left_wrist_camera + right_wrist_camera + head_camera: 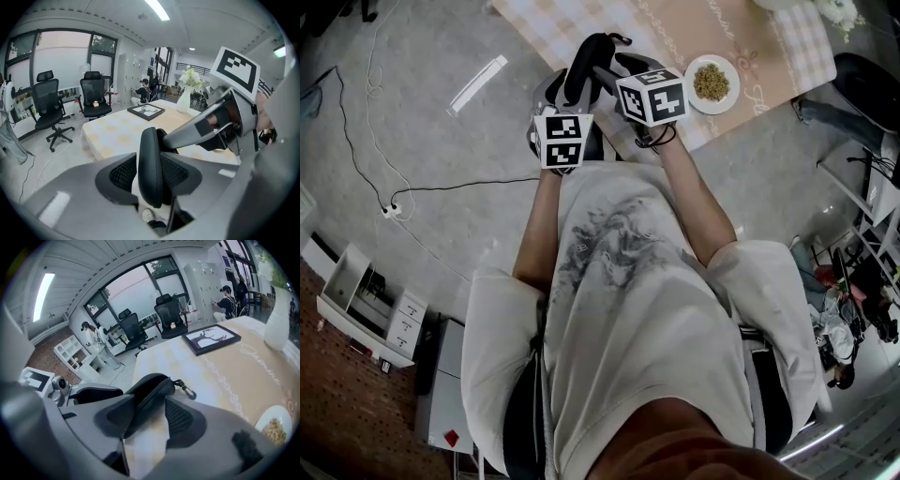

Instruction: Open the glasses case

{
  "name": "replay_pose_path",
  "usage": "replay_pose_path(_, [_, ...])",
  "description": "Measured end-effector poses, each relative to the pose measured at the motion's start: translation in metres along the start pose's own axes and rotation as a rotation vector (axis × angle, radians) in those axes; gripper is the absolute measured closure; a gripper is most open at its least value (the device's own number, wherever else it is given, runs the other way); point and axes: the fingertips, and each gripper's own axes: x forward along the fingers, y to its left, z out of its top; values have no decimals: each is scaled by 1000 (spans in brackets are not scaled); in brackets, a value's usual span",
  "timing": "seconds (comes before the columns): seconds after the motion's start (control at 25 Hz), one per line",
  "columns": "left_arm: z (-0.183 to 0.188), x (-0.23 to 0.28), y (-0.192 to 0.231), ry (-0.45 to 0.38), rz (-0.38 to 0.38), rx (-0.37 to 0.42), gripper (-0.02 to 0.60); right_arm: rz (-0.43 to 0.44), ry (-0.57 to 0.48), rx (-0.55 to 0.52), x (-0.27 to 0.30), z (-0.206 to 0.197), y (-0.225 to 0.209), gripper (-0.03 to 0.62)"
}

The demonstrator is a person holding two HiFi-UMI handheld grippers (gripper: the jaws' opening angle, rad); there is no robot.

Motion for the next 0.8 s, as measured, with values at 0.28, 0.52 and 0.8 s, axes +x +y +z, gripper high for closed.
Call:
replay_pose_path(0.28, [2,-3,12,3,2,-5,451,9,-12,-6,-1,-2,5,428])
replay_pose_path(0.52, [0,-3,19,11,6,-5,472,10,-22,-21,-2,-3,6,437])
replay_pose_path(0.8, [-3,-2,25,13,6,-12,484,15,-52,-46,-4,-5,6,442])
